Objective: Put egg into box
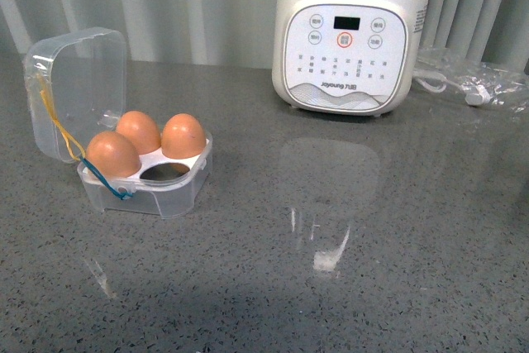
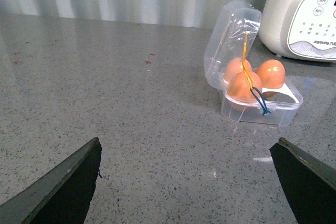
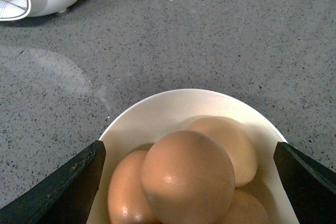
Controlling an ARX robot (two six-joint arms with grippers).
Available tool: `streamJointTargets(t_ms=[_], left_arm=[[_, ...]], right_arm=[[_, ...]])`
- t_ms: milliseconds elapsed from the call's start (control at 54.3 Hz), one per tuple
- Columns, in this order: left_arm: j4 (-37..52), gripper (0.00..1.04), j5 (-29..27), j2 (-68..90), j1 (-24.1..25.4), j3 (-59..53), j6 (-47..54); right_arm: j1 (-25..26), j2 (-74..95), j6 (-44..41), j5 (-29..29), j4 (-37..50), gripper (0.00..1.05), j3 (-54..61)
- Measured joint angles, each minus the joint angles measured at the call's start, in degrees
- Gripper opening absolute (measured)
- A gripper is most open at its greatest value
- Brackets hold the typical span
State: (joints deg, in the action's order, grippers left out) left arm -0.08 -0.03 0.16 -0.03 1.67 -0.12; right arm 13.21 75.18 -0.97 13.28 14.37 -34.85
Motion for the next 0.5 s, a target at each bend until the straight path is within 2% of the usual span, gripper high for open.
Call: streamJointTargets(t_ms=[276, 497], left_arm=[[0.00, 0.98, 0.00, 0.00, 0.00, 0.00, 0.00], [0.00, 0.98, 0.00, 0.00, 0.00, 0.00, 0.00]], right_arm=[[-0.13, 0.28, -0.61, -0.07, 0.39, 0.96, 0.52], [-0.13, -0.24, -1.05, -0.66, 0.63, 0.67, 0.87]])
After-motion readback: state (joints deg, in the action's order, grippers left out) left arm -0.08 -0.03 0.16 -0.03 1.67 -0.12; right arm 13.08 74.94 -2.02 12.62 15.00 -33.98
